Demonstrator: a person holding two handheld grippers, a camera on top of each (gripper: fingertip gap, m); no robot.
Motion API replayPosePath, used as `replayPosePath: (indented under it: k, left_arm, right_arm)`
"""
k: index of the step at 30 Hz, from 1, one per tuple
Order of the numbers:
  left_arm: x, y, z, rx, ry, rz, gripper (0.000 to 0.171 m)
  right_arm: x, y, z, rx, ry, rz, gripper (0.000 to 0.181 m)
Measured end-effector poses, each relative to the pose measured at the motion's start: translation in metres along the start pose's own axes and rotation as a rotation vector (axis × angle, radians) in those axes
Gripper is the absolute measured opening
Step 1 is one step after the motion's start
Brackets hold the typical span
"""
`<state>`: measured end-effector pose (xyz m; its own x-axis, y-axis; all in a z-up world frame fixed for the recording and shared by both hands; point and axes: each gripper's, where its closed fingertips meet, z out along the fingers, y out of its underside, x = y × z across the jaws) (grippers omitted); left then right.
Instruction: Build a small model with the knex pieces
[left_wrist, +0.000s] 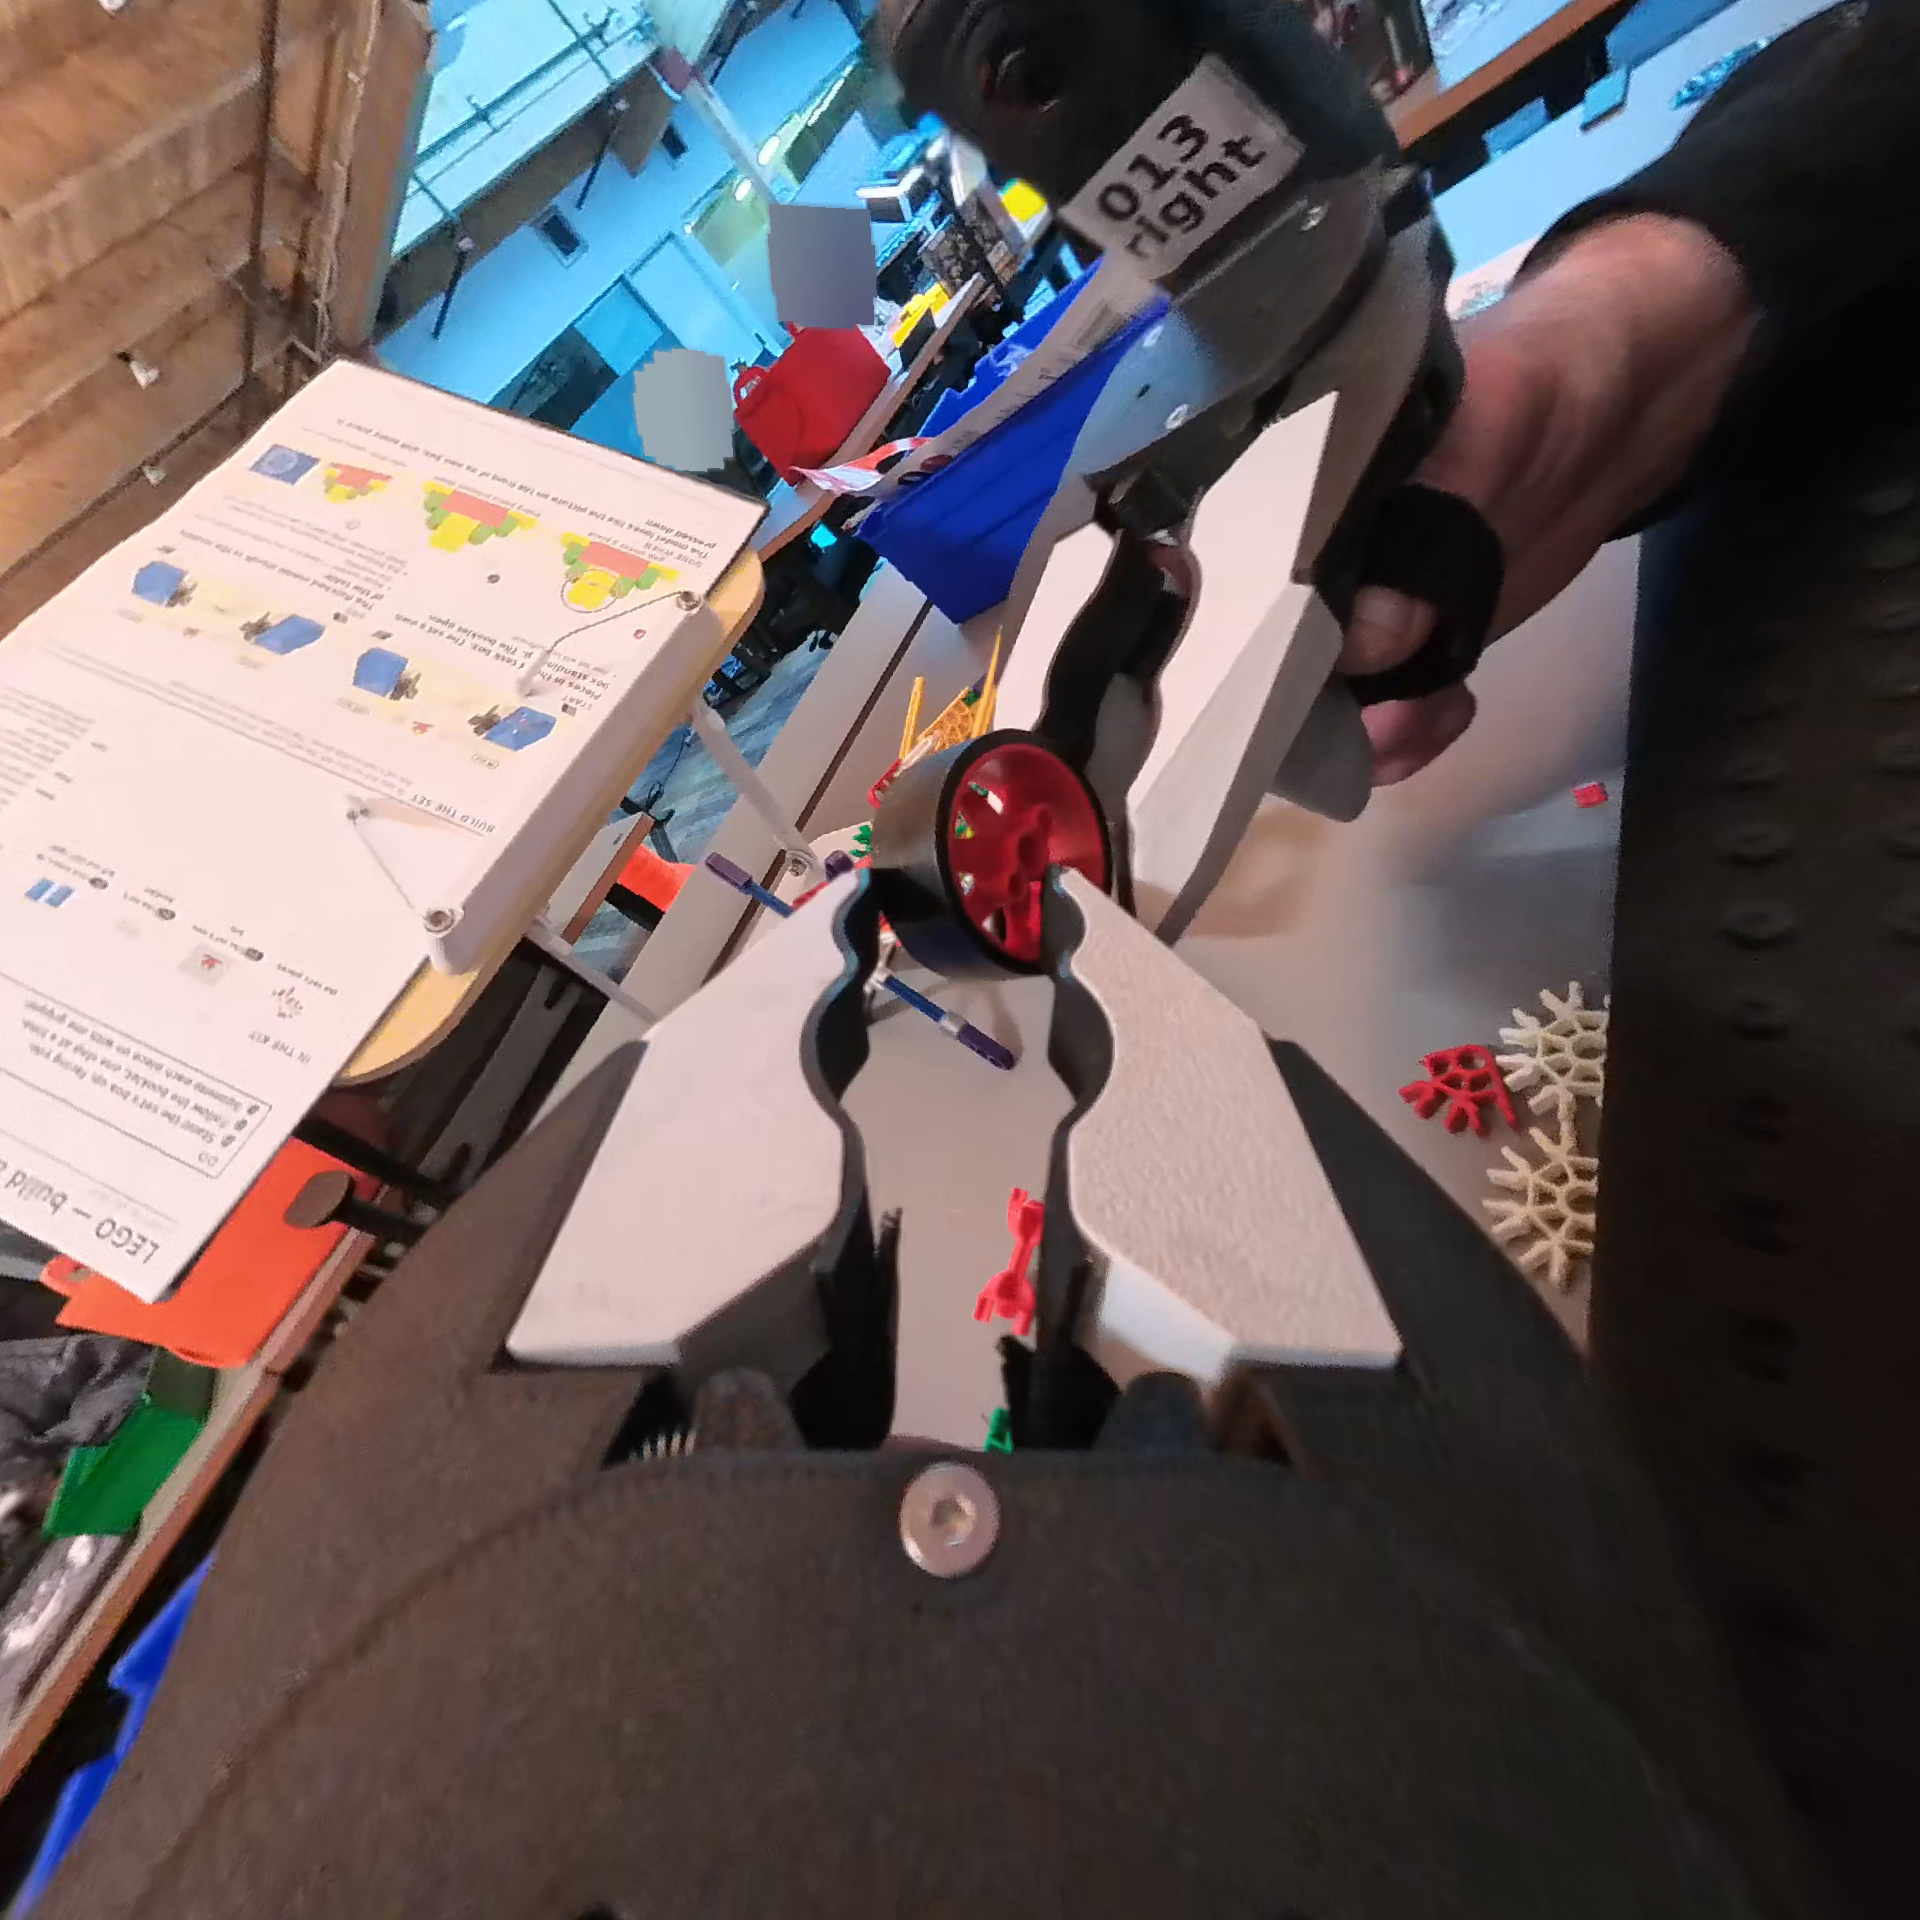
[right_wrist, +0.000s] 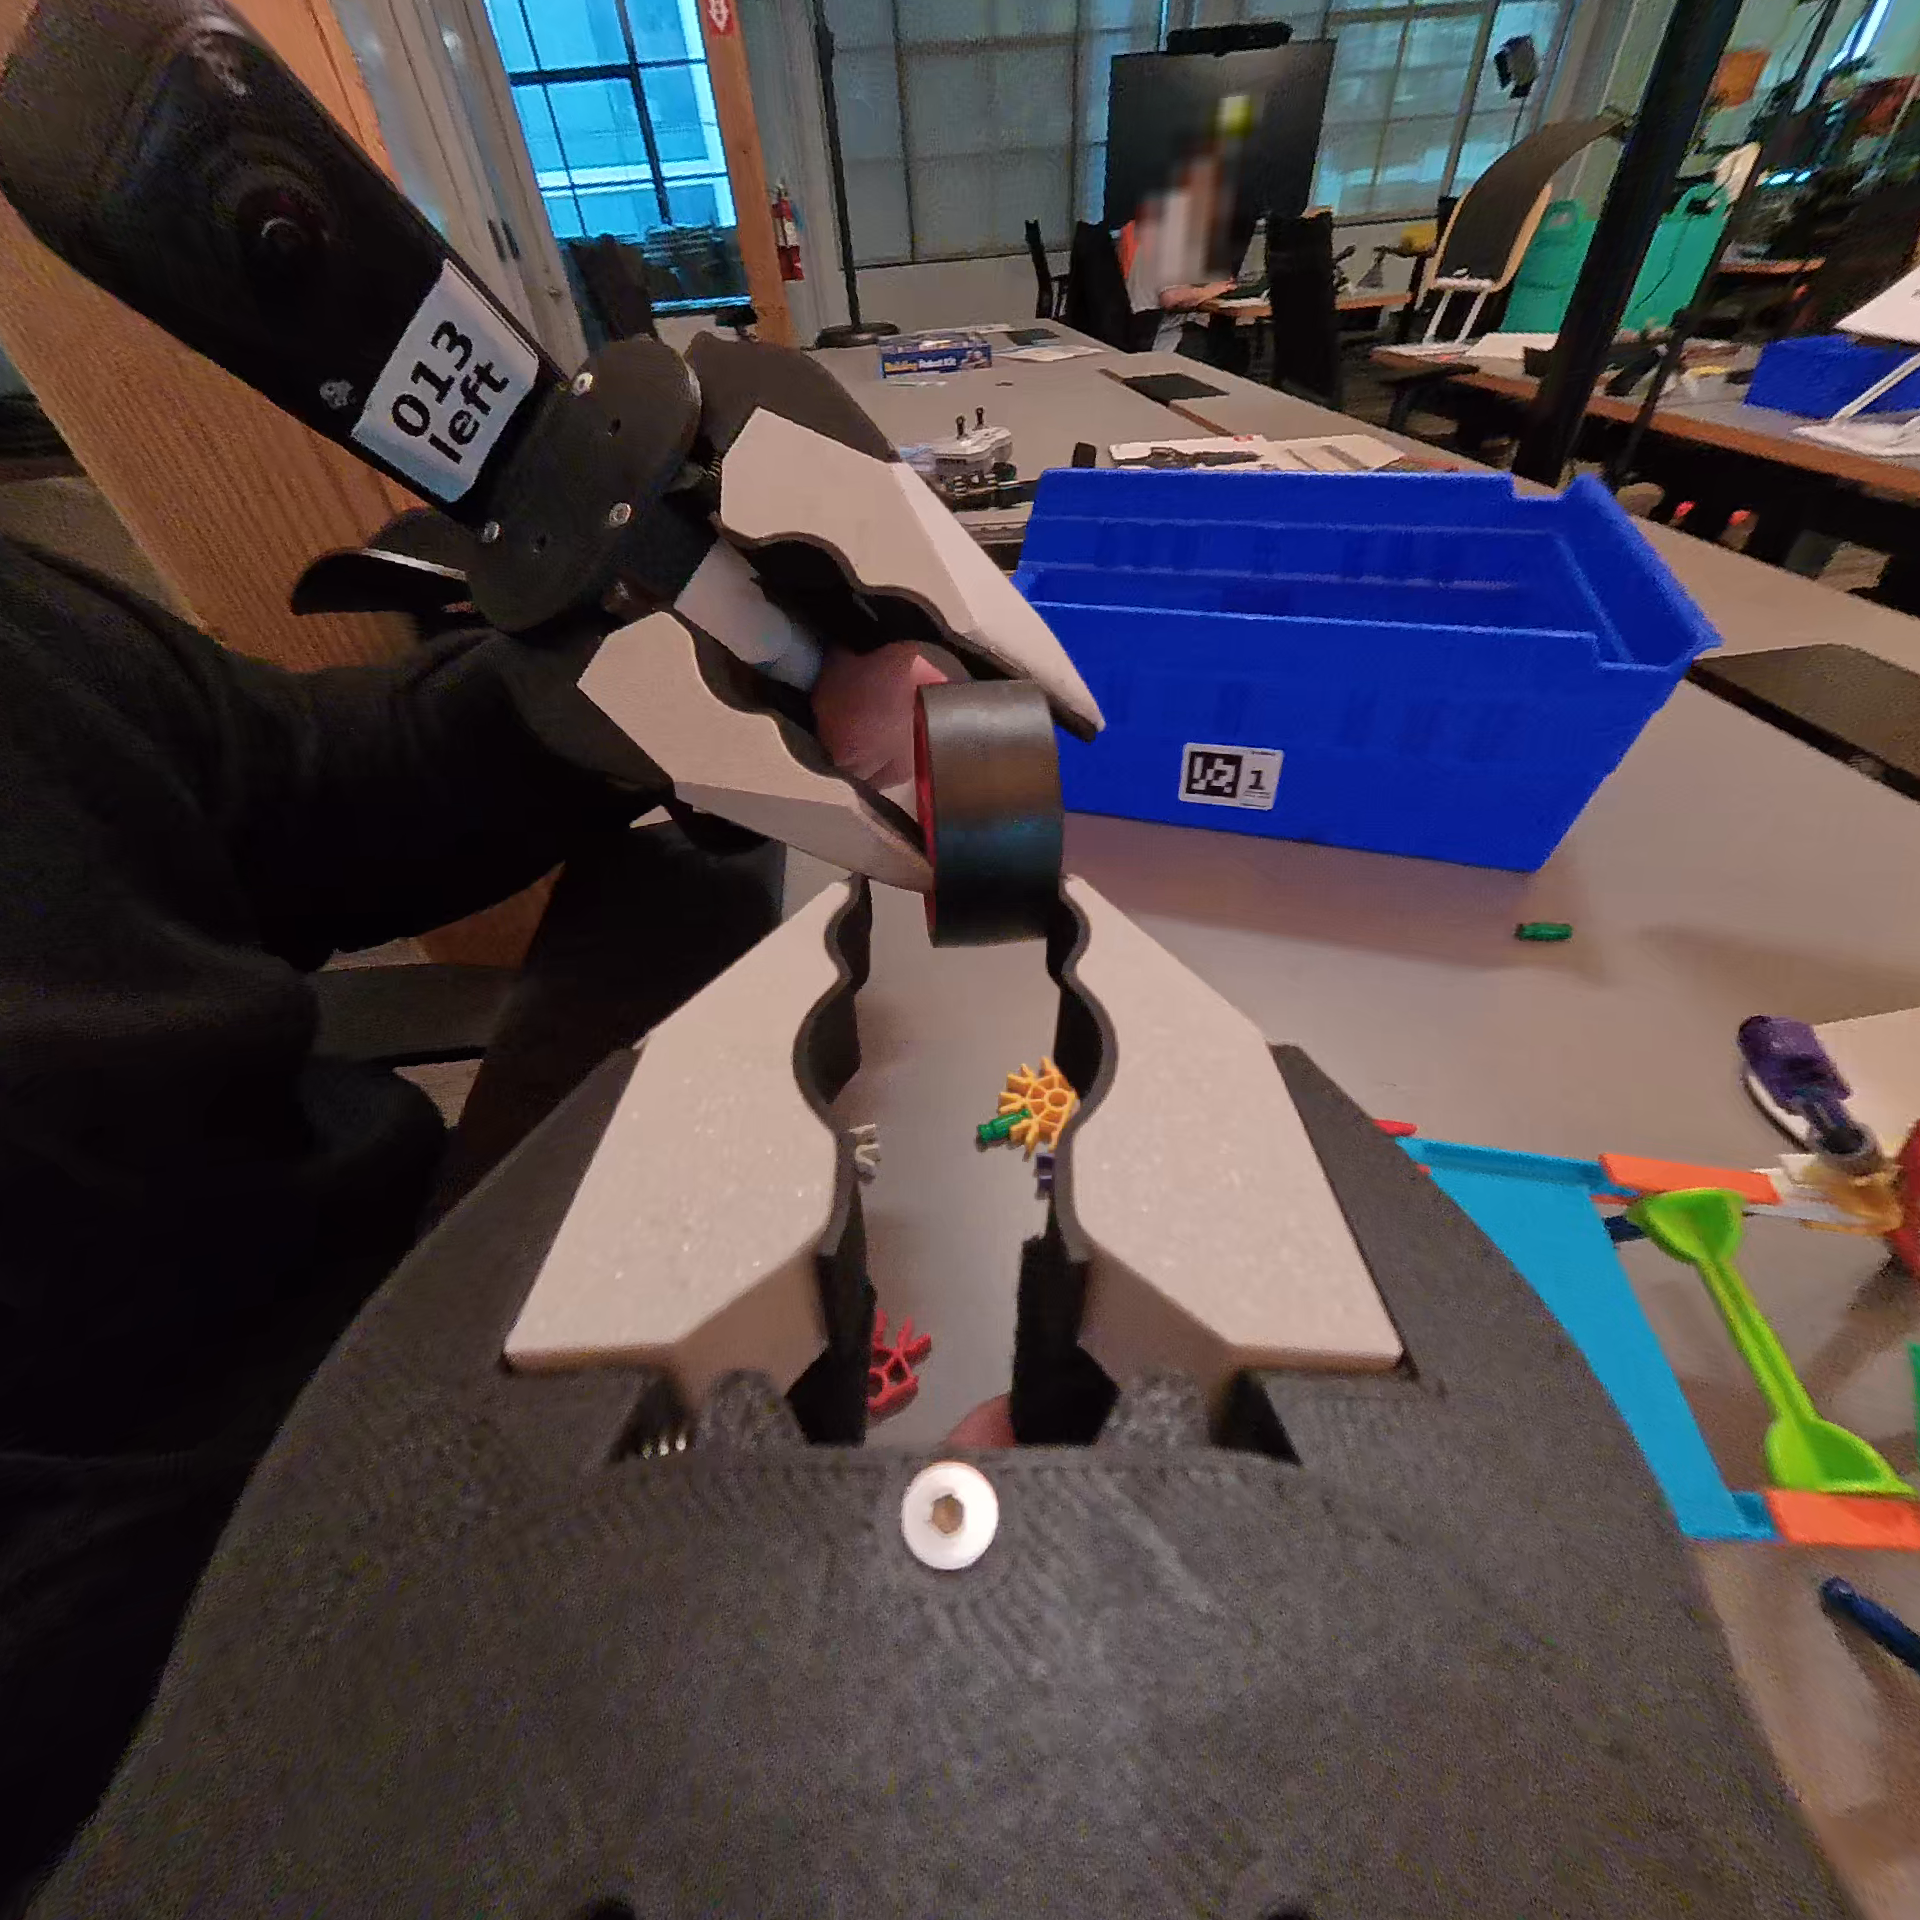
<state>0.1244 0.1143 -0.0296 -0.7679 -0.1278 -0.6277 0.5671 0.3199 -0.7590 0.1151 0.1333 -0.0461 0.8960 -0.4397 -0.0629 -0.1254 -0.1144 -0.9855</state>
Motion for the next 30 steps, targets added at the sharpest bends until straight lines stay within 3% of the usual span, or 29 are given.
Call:
replayPosePath:
  k: [6, 14, 17, 30]
  left_arm:
    - [0.0, 0.008, 0.003, -0.03, -0.01, -0.096, 0.028]
    - [0.006, 0.012, 0.004, 0.005, 0.034, -0.33, 0.028]
    - [0.009, 0.013, 0.005, 0.002, 0.055, -0.348, 0.028]
    - [0.019, -0.002, -0.005, 0.103, 0.218, -0.509, 0.028]
  right_arm:
    - [0.006, 0.0, -0.001, -0.033, 0.135, -0.242, 0.032]
    - [0.005, 0.002, -0.002, -0.067, 0.175, -0.363, 0.035]
    - [0.004, 0.005, -0.002, -0.086, 0.16, -0.384, 0.032]
    - [-0.018, 0.0, -0.004, -0.017, -0.049, -0.202, 0.018]
